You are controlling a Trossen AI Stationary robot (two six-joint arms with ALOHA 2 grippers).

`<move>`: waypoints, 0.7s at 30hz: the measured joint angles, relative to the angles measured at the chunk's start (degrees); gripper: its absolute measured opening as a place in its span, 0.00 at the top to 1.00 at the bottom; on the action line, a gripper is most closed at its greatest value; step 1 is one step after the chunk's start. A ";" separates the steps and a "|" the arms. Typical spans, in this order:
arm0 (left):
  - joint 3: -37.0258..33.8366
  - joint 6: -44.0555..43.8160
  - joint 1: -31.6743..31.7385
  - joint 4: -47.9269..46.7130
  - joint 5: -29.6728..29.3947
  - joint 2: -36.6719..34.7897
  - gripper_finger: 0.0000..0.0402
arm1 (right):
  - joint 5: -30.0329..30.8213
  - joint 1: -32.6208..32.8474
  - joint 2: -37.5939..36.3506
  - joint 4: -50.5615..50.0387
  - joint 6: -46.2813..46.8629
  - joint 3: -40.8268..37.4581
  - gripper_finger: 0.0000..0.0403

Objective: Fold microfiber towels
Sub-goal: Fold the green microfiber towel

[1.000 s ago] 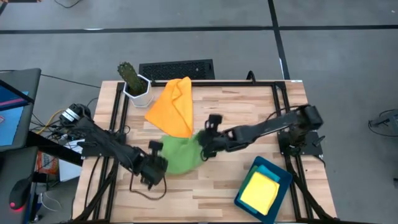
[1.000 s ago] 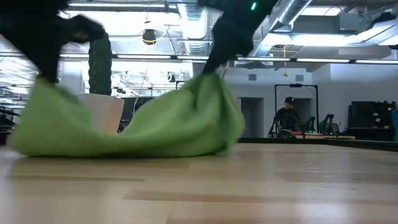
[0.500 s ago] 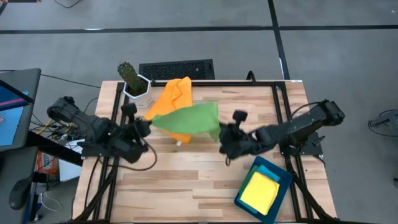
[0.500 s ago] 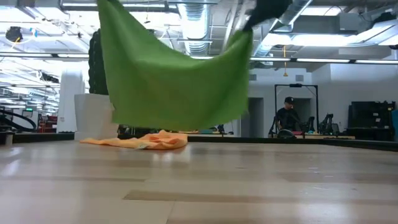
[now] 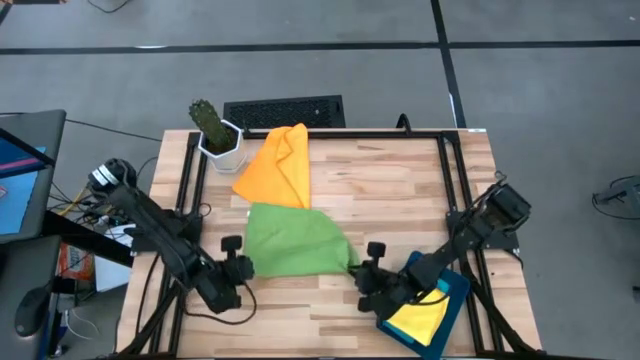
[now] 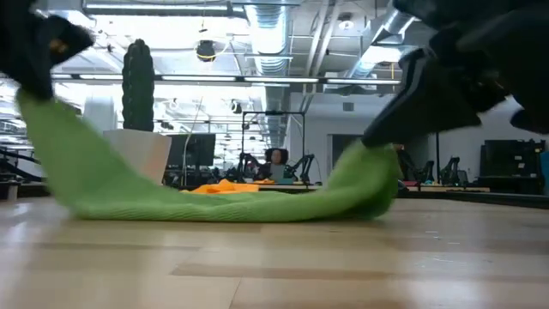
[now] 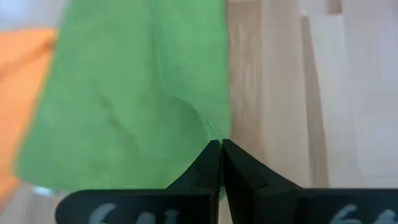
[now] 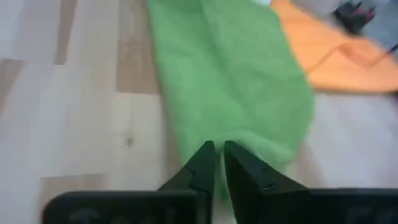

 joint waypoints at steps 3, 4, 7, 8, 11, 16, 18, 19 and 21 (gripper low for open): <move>-1.76 -6.48 -1.73 0.32 0.55 3.46 1.00 | -1.67 0.51 1.84 -0.49 5.12 0.13 0.77; -1.87 -7.89 -2.19 0.37 0.77 4.70 1.00 | -1.96 0.47 2.20 -0.72 6.37 0.13 0.73; -2.22 -9.44 -3.05 0.28 1.27 7.61 1.00 | -2.12 -0.26 2.45 -1.27 7.00 0.13 0.63; -2.22 -9.58 -3.08 0.52 1.43 8.40 1.00 | -2.07 -0.85 2.22 -1.14 7.03 0.13 0.59; -2.22 -10.33 -3.08 0.54 1.86 10.03 1.00 | -1.89 -3.70 1.56 -0.75 7.05 0.15 0.51; -2.22 -10.51 -3.08 0.55 2.32 11.37 1.00 | -5.53 -10.34 1.01 -3.91 9.05 0.15 0.45; -2.22 -11.30 -3.35 0.46 2.55 11.51 1.00 | -10.91 -13.07 1.04 -4.44 9.56 0.08 0.44; -2.22 -11.85 -3.58 0.52 2.45 11.51 1.00 | -13.55 -14.21 1.04 -3.95 9.11 0.08 0.43; -2.22 -12.49 -3.89 0.54 2.07 11.51 1.00 | -18.61 -16.12 1.04 -3.00 8.43 0.13 0.43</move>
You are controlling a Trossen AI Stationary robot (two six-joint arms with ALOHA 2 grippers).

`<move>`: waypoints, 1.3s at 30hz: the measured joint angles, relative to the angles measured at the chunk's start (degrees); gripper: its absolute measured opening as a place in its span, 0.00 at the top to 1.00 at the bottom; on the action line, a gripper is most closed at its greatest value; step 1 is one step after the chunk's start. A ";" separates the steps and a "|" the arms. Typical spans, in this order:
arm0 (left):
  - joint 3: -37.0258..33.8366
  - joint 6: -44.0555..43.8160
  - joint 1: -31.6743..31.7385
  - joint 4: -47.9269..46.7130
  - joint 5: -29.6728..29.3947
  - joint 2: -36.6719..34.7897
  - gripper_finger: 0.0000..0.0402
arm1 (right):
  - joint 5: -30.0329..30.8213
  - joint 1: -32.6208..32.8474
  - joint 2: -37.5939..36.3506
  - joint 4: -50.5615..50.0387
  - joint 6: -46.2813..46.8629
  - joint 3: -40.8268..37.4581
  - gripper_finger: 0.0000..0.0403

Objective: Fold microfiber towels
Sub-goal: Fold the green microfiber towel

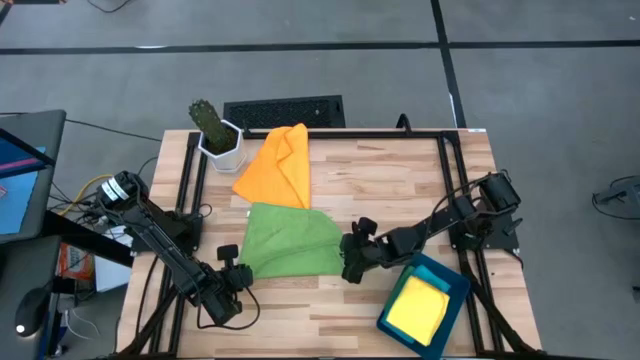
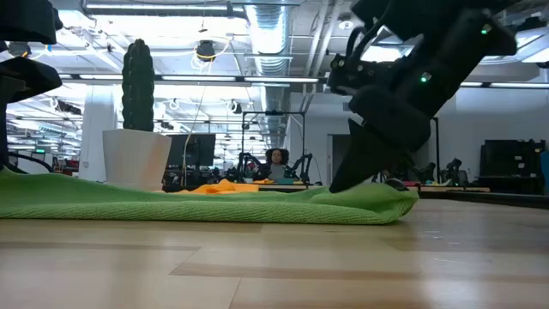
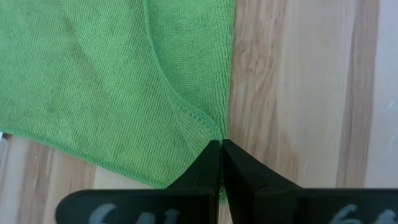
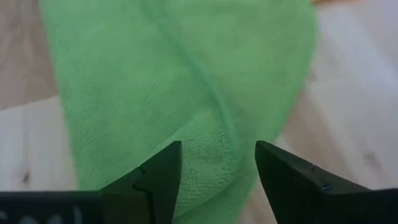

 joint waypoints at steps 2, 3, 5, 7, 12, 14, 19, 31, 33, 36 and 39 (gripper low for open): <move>0.00 -0.16 -0.30 -0.01 -0.39 0.00 1.00 | -3.04 -1.28 0.00 0.03 -0.13 0.00 0.43; 0.00 -0.13 -0.33 -0.01 -0.53 0.00 1.00 | -3.64 -1.69 0.00 0.10 -0.15 0.00 0.45; 0.00 -0.15 -0.39 -0.01 -0.77 0.00 1.00 | -3.62 -1.95 0.00 0.43 -0.28 0.00 0.49; 0.00 -0.15 -0.36 -0.03 -0.80 0.00 1.00 | -3.40 -1.78 0.00 1.10 -0.98 0.00 0.58; 0.00 0.13 -0.38 -0.14 -0.82 0.00 1.00 | -3.43 -0.31 -0.47 1.04 -1.92 0.02 0.91; 0.00 0.51 -0.34 -0.18 -0.84 0.00 1.00 | -3.41 0.36 -0.50 0.96 -2.35 0.00 0.96; 1.12 0.55 -0.34 -1.59 -1.68 0.00 1.00 | -1.17 1.97 -2.72 -0.06 -1.86 0.34 0.97; 28.58 6.72 0.21 -39.74 -22.30 0.00 1.00 | 24.79 7.04 -20.99 -25.72 -3.48 7.84 0.99; 33.93 7.69 1.88 -47.90 -30.40 -0.09 1.00 | 30.46 5.53 -23.50 -30.52 -3.52 8.28 0.99; 37.50 23.15 6.64 -44.16 -38.72 -4.05 1.00 | 38.47 1.78 -26.82 -36.58 -3.78 8.26 0.99; 40.86 35.25 15.14 -42.66 -43.78 -8.60 1.00 | 43.47 -3.31 -29.82 -38.63 -8.06 8.23 0.99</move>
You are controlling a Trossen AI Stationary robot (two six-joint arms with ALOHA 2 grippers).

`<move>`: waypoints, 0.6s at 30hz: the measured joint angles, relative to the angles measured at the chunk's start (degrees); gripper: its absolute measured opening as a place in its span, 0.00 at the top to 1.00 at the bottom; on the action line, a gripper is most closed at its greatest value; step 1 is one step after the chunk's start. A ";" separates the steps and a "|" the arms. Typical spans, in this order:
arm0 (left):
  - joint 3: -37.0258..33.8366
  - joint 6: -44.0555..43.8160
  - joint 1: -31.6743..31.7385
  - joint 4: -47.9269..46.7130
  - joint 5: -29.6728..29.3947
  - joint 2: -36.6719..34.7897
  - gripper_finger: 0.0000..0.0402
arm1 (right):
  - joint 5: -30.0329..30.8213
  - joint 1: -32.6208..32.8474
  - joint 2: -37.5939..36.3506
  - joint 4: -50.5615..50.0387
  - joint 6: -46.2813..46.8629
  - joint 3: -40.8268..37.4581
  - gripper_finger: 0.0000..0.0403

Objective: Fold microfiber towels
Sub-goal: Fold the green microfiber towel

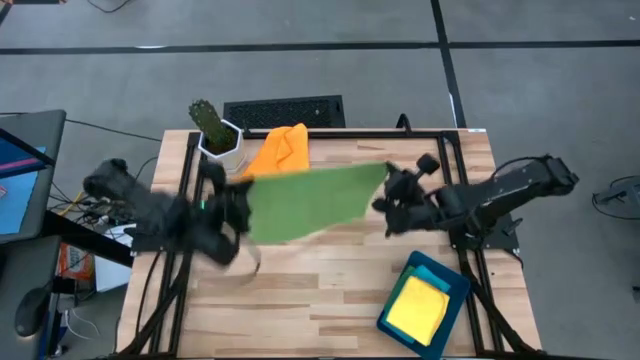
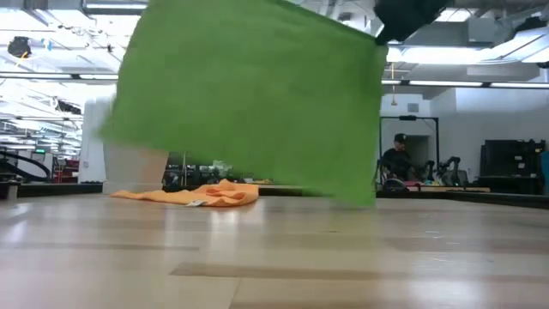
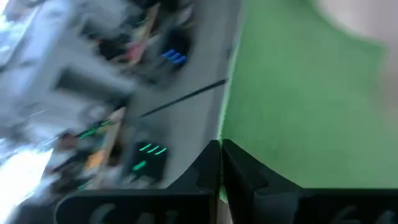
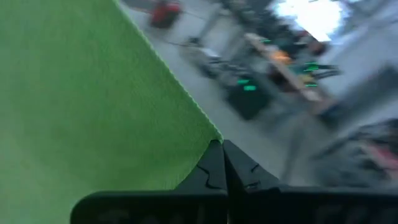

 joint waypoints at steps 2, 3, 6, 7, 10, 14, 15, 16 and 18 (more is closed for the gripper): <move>0.76 4.14 6.43 -0.18 -1.67 -2.71 1.00 | 2.92 -3.28 -1.72 2.37 -5.44 0.23 0.99; 1.30 5.85 9.71 0.48 -1.86 -4.33 1.00 | 3.10 -4.42 -2.51 3.63 -8.05 0.26 0.99; 2.16 11.05 17.99 3.68 4.86 -9.01 1.00 | 1.66 -6.03 -4.48 7.74 -14.47 0.25 0.99; 2.05 11.65 19.80 4.81 9.62 -10.44 1.00 | 0.64 -5.85 -5.03 8.71 -15.68 0.20 0.99; 0.45 11.54 22.47 7.90 21.89 -14.28 1.00 | -2.21 -3.02 -5.52 9.88 -15.16 0.11 0.99; -5.78 3.25 19.19 9.54 34.24 -17.40 1.00 | -7.02 3.36 -2.64 8.18 -4.87 0.05 0.99; -8.15 0.43 17.60 9.52 36.56 -17.61 1.00 | -8.58 5.24 -1.18 7.93 -1.90 0.05 0.99; -10.75 -2.55 15.89 9.89 38.37 -17.67 1.00 | -10.34 7.15 0.48 7.56 1.09 0.04 0.99; -16.68 -9.49 11.76 10.44 41.18 -17.42 1.00 | -13.60 11.06 4.32 7.42 6.78 0.01 0.99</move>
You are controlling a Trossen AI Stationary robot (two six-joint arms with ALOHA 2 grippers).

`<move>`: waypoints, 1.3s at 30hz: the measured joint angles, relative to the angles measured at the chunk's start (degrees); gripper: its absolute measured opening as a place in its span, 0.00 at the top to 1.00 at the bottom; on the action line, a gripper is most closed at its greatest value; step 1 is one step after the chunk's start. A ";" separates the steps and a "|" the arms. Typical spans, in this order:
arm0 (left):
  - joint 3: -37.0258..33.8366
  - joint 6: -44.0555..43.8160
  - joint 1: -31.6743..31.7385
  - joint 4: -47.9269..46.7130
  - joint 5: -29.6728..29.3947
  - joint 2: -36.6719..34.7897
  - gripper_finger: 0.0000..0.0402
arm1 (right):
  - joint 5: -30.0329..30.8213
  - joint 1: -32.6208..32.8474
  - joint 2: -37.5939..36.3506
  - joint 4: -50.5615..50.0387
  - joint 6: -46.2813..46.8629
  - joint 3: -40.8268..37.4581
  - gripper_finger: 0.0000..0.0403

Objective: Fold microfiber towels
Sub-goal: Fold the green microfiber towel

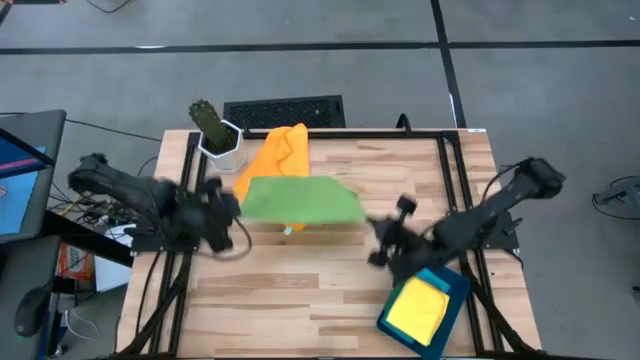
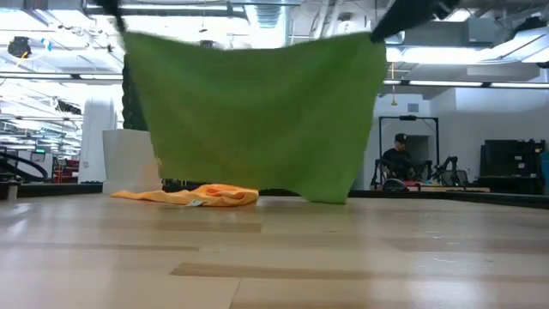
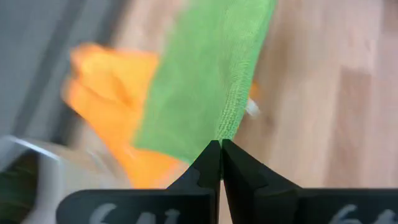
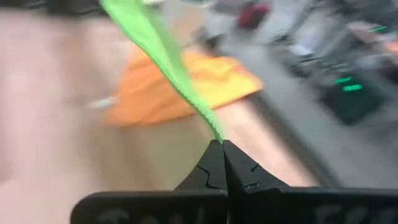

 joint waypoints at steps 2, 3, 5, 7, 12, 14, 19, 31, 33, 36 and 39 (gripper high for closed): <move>-6.38 -7.11 -4.91 2.94 4.35 0.45 1.00 | -2.09 3.77 4.62 0.09 5.95 0.00 0.99; -9.51 -10.27 -7.17 5.85 6.73 0.91 1.00 | -2.82 5.75 6.95 0.29 9.06 -0.02 0.99; -15.35 -16.41 -12.32 12.65 11.36 2.37 1.00 | -3.50 9.24 11.22 2.06 14.18 -0.04 0.98; -19.63 -23.14 -17.52 19.01 14.28 3.98 1.00 | -4.45 12.61 14.93 4.24 18.98 -0.04 0.98; -22.68 -39.82 -28.52 27.62 15.88 9.71 1.00 | -6.43 18.47 20.75 10.46 27.55 0.04 0.98; -21.92 -44.64 -31.31 27.83 15.55 11.82 1.00 | -7.14 19.58 21.66 11.15 30.09 0.04 0.98; -20.79 -47.55 -33.66 26.83 9.08 13.65 1.00 | -8.95 18.64 22.26 9.18 31.28 0.08 0.97; -21.48 -40.77 -25.65 18.55 -4.67 13.21 1.00 | -12.22 5.89 22.00 -1.99 24.30 -0.02 0.97; -22.26 -40.77 -24.58 17.19 -5.87 13.23 1.00 | -12.56 3.81 22.00 -2.02 22.18 -0.02 0.97; -23.94 -40.75 -22.95 18.11 -6.06 13.23 1.00 | -14.35 1.06 22.20 -1.49 19.41 -0.02 0.97; -25.86 -40.73 -22.09 19.32 -6.05 13.23 1.00 | -15.11 -0.57 22.60 -0.60 17.48 -0.04 0.97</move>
